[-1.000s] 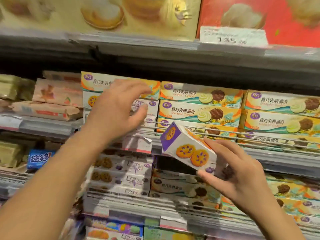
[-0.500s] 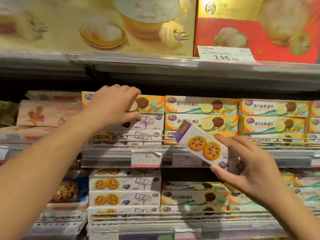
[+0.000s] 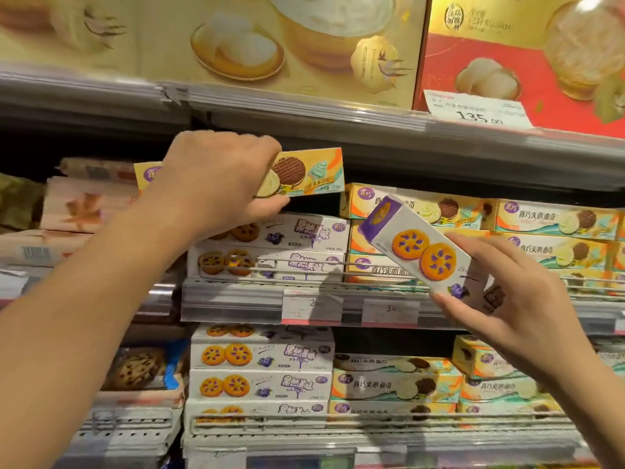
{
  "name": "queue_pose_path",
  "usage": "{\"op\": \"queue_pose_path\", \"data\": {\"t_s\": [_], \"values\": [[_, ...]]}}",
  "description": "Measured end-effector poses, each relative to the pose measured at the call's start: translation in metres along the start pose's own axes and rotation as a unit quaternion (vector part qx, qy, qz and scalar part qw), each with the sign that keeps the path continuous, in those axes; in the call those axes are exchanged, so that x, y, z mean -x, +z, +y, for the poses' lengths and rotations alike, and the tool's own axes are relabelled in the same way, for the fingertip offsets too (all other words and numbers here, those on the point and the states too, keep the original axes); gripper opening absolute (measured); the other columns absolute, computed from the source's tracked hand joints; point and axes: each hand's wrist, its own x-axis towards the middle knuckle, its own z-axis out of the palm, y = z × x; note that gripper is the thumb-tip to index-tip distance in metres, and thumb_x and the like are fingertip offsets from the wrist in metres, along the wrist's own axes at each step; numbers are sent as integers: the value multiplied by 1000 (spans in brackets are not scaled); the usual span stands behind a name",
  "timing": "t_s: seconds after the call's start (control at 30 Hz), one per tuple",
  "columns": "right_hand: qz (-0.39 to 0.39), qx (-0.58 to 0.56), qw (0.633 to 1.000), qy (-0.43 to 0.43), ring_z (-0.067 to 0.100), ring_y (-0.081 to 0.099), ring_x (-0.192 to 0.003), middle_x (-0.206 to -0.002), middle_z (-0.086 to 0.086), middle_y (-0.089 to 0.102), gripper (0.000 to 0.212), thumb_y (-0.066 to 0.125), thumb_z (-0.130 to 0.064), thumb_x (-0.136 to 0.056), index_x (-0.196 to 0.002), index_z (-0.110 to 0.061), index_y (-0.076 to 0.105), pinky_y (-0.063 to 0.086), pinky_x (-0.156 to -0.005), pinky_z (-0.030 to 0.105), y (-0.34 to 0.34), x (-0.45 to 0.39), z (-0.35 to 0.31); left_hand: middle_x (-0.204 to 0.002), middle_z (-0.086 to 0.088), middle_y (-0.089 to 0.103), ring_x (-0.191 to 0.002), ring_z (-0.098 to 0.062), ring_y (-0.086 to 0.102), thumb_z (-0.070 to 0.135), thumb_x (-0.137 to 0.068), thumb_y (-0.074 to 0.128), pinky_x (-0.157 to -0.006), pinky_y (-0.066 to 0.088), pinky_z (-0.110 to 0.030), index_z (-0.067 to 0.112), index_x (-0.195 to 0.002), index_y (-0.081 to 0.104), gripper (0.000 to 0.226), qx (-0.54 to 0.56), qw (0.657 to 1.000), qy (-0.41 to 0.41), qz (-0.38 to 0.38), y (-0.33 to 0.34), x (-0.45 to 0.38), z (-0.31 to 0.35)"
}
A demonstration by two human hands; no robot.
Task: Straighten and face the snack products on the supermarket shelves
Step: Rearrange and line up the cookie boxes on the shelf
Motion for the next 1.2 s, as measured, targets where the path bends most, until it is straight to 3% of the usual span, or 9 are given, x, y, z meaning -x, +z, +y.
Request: {"op": "queue_pose_path", "data": {"t_s": [0.07,0.2,0.37,0.4,0.47,0.57,0.7,0.87,1.2], "values": [[13,-2,1000,-7,18,62,-102,-124,3,62,72,63,-60,-83,-139,-15,59,58,-64,33,1,-11,0,-84,-4,71,-72,-33,66,59,-79,59,-54,44,-35,15,-111,63,54,15,1000,-11,-5,-18,14,-1],[45,26,998,-28,19,61,-104,-125,7,63,71,64,-57,-84,-140,-14,58,45,-70,24,6,-40,-8,-75,3,66,-64,-25,63,56,-69,62,-48,37,-28,22,-98,61,44,7,998,12,-63,-34,54,12],[40,51,994,-92,25,59,-111,-130,10,59,69,63,-56,-89,-144,-15,54,56,-77,41,26,-72,-36,-89,3,65,-76,-26,66,49,-56,70,-47,49,-32,24,-91,53,46,33,992,23,-115,-9,103,42],[37,61,991,-111,25,58,-112,-131,10,58,70,61,-57,-89,-145,-16,52,56,-79,44,31,-80,-43,-99,-1,68,-86,-28,69,48,-53,73,-53,54,-34,22,-92,55,50,38,991,31,-122,-3,110,46],[32,78,987,-139,27,57,-111,-131,9,57,72,59,-59,-86,-145,-19,52,56,-77,45,38,-98,-59,-127,-13,68,-113,-33,68,52,-53,70,-81,61,-42,16,-97,63,57,40,988,45,-144,9,122,53],[25,88,982,-166,29,57,-112,-129,5,58,71,66,-56,-81,-143,-26,53,53,-78,43,44,-131,-86,-147,-19,54,-133,-36,56,62,-55,60,-103,51,-51,15,-103,68,67,45,976,48,-207,23,131,56],[-23,81,979,-185,25,52,-120,-133,0,55,70,70,-56,-83,-146,-33,49,53,-84,45,56,-173,-116,-147,-16,54,-138,-35,51,64,-56,58,-107,49,-52,17,-105,65,68,73,972,34,-219,33,136,61],[-69,110,969,-211,23,53,-116,-128,0,55,69,68,-59,-86,-147,-33,47,48,-77,38,80,-202,-131,-150,-14,53,-139,-32,51,62,-59,54,-109,47,-47,17,-105,64,65,100,975,18,-197,34,137,62],[-117,79,977,-160,23,61,-108,-129,-2,58,70,69,-62,-85,-145,-33,48,50,-75,35,108,-206,-130,-154,-11,49,-142,-29,46,60,-60,51,-108,47,-44,18,-101,62,60,136,971,-5,-196,35,136,63]]}}
